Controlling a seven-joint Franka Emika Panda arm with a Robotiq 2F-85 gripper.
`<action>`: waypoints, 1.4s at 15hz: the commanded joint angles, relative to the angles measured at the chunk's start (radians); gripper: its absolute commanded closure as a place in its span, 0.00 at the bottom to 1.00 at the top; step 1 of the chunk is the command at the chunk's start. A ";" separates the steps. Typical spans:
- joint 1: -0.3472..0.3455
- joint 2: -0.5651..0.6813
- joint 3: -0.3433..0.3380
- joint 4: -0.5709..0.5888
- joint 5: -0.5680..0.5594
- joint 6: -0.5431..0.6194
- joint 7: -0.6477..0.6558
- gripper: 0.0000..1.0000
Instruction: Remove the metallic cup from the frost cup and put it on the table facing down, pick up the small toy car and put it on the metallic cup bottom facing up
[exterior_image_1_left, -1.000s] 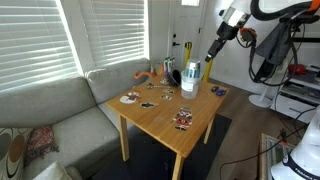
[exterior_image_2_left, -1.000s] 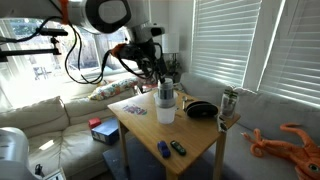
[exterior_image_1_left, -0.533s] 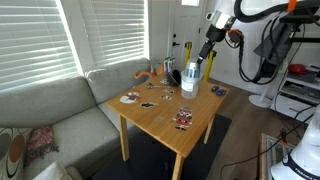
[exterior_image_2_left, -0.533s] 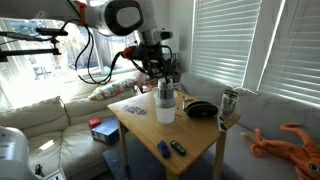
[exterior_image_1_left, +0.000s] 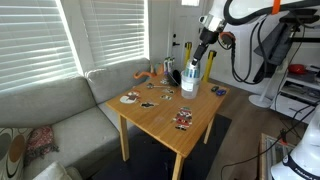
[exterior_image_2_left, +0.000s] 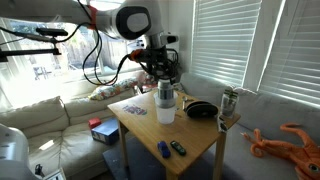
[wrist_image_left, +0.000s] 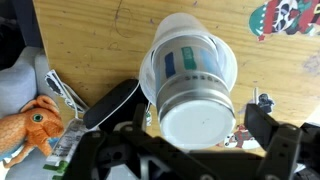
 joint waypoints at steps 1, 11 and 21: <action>0.007 0.036 -0.008 0.036 0.038 -0.002 -0.033 0.00; 0.002 0.049 0.000 0.062 0.038 -0.017 -0.023 0.49; -0.022 0.038 0.017 0.127 0.009 -0.033 0.125 0.49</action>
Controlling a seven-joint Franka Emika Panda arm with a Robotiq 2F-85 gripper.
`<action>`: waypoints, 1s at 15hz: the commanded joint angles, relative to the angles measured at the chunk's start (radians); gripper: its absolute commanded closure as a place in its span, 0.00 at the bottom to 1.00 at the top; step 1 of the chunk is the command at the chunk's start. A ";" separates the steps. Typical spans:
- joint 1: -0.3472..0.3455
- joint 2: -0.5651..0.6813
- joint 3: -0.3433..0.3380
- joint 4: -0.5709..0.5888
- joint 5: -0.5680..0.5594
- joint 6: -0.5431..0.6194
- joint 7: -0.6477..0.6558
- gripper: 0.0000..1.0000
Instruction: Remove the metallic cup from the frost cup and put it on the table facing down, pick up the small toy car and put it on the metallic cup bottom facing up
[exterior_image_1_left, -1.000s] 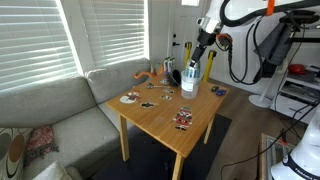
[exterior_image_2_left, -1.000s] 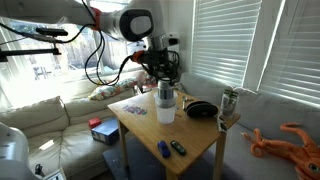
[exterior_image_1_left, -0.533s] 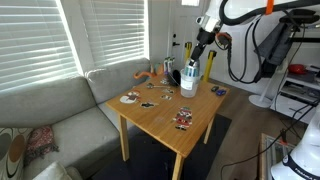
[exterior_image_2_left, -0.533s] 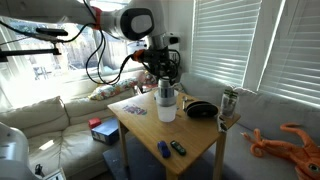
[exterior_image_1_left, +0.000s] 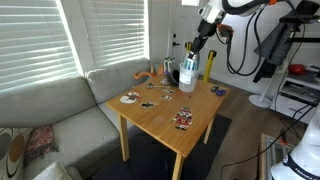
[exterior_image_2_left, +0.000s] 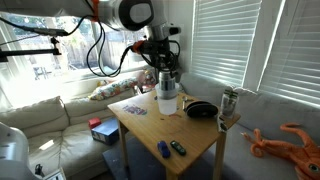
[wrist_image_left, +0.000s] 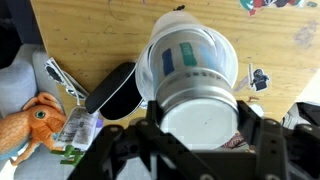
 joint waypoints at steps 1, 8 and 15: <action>0.016 0.009 -0.019 0.063 0.117 -0.137 -0.013 0.49; -0.032 -0.018 0.037 -0.003 -0.126 0.093 0.164 0.49; -0.046 -0.006 0.050 -0.011 -0.220 0.105 0.284 0.49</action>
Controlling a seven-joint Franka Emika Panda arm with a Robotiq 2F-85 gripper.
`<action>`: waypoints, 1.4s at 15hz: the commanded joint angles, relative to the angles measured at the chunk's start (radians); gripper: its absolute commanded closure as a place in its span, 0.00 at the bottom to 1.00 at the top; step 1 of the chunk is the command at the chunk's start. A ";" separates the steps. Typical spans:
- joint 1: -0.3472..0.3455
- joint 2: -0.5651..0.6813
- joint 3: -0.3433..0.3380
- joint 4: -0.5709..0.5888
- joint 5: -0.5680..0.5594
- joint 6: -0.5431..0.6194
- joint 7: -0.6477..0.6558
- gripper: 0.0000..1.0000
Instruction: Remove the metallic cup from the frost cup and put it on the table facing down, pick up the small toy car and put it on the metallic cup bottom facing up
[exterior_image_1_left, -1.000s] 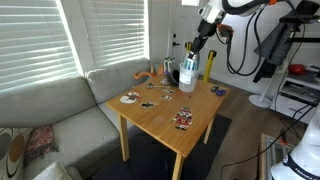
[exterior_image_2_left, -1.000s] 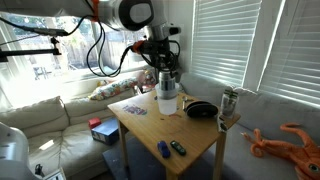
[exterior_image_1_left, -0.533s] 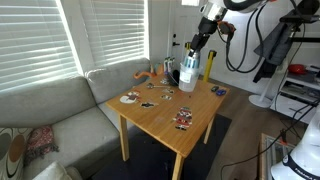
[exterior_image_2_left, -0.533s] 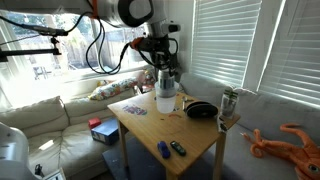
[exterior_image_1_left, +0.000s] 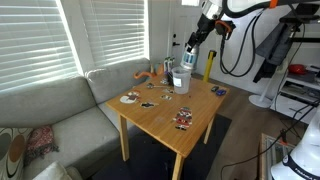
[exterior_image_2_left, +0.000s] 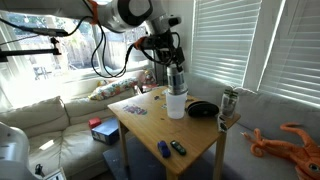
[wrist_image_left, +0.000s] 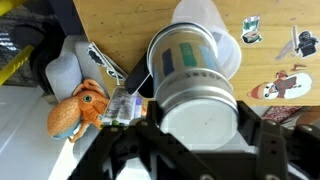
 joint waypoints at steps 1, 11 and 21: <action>-0.016 -0.003 0.018 -0.026 -0.032 -0.020 0.067 0.49; 0.015 -0.125 0.037 -0.026 0.015 -0.071 0.052 0.49; 0.132 -0.265 0.063 -0.178 0.133 -0.297 -0.170 0.49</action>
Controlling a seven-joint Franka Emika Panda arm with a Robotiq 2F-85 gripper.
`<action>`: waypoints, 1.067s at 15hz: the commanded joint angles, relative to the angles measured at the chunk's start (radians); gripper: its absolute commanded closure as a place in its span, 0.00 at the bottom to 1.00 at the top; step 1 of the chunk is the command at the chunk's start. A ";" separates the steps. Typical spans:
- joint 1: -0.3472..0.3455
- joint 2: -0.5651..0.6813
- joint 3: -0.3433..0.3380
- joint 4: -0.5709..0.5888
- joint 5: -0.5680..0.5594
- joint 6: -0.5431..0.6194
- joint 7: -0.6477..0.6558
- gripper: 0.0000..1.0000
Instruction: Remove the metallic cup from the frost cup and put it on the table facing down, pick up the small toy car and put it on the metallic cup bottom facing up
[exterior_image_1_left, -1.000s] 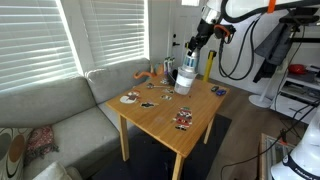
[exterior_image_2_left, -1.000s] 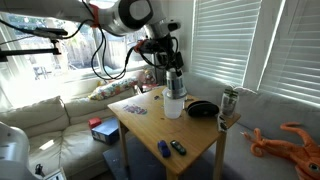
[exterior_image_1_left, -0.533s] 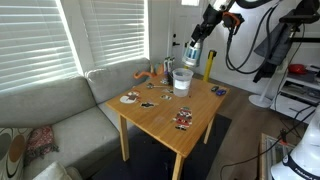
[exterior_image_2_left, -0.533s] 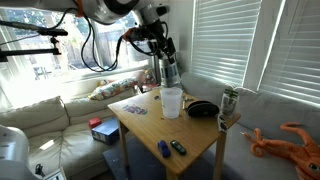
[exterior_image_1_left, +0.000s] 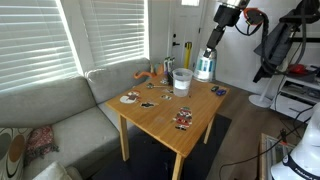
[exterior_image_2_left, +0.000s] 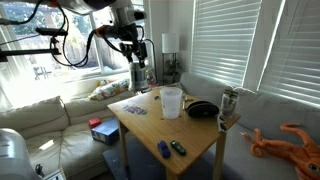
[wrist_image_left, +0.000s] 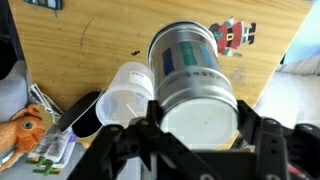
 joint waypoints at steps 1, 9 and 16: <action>0.020 -0.049 0.000 -0.131 0.006 0.048 -0.109 0.49; 0.008 -0.032 -0.024 -0.349 0.007 0.315 -0.152 0.49; -0.008 -0.019 -0.044 -0.459 0.005 0.462 -0.141 0.49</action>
